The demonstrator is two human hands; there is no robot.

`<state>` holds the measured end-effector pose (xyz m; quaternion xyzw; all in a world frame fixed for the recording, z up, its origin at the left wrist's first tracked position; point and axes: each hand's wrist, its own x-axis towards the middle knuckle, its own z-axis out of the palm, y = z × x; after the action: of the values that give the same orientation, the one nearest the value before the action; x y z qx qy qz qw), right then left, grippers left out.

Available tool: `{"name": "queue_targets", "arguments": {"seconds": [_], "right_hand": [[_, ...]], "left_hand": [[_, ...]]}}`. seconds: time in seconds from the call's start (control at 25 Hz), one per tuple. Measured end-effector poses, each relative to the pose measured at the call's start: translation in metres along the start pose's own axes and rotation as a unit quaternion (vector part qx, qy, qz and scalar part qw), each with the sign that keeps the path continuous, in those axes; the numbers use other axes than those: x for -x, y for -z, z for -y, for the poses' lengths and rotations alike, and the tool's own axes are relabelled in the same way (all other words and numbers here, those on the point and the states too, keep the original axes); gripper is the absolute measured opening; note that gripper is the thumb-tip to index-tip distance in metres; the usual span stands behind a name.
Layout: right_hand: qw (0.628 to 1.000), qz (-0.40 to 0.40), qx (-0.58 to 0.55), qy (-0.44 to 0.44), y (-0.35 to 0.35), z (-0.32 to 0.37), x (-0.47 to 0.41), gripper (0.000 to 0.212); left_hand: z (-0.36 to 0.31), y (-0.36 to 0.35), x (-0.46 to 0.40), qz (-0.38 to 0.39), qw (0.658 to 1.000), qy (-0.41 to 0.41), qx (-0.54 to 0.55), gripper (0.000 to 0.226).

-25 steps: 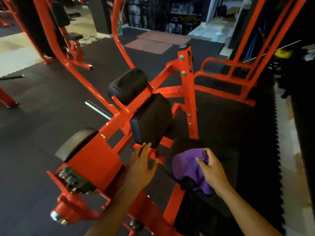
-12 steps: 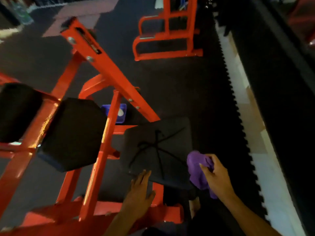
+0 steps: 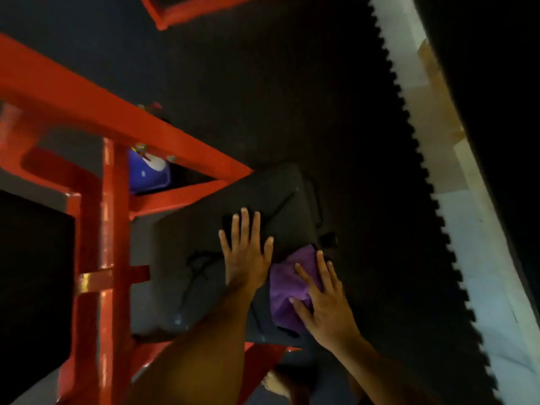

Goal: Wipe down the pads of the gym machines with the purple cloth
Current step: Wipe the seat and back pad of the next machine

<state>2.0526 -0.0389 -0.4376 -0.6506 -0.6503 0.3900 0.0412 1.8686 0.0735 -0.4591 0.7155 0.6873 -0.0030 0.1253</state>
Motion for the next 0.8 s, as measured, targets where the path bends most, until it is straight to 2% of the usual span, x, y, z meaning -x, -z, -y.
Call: {"name": "queue_targets", "arguments": {"seconds": [0.08,0.2,0.28,0.4,0.52,0.6,0.68,0.72,0.8], "right_hand": [[0.999,-0.032,0.0,0.006,-0.018,-0.003,-0.004,0.077],[0.996,-0.061,0.07,-0.01,-0.023,0.006,-0.007,0.1],[0.995,-0.055,0.079,-0.026,-0.018,0.011,-0.005,0.104],[0.997,-0.031,0.06,-0.03,-0.011,0.021,-0.007,0.094],[0.992,-0.065,-0.091,-0.054,0.008,0.023,-0.005,0.081],[0.959,-0.146,-0.22,-0.101,0.029,0.01,-0.001,0.062],[0.919,-0.219,-0.293,-0.149,0.048,-0.014,-0.002,0.047],[0.896,-0.237,-0.332,-0.177,0.054,-0.031,-0.006,0.039],[0.855,-0.208,-0.408,-0.243,0.054,-0.056,-0.012,0.03]], "left_hand": [[0.011,-0.027,0.002,-0.06,0.998,-0.009,-0.033,0.07],[0.013,-0.03,0.003,-0.052,0.998,-0.017,-0.012,0.071],[0.014,-0.032,0.008,-0.059,0.998,-0.018,-0.014,0.07],[0.014,-0.035,0.007,-0.048,0.999,-0.016,0.003,0.069],[0.017,-0.034,0.006,-0.053,0.998,-0.015,0.004,0.069],[0.014,-0.032,0.007,-0.054,0.998,-0.016,0.013,0.069],[0.014,-0.033,0.01,-0.063,0.998,-0.02,0.015,0.069],[0.014,-0.033,0.01,-0.066,0.998,-0.022,0.009,0.068],[0.014,-0.033,0.008,-0.068,0.997,-0.023,0.01,0.068]]}}
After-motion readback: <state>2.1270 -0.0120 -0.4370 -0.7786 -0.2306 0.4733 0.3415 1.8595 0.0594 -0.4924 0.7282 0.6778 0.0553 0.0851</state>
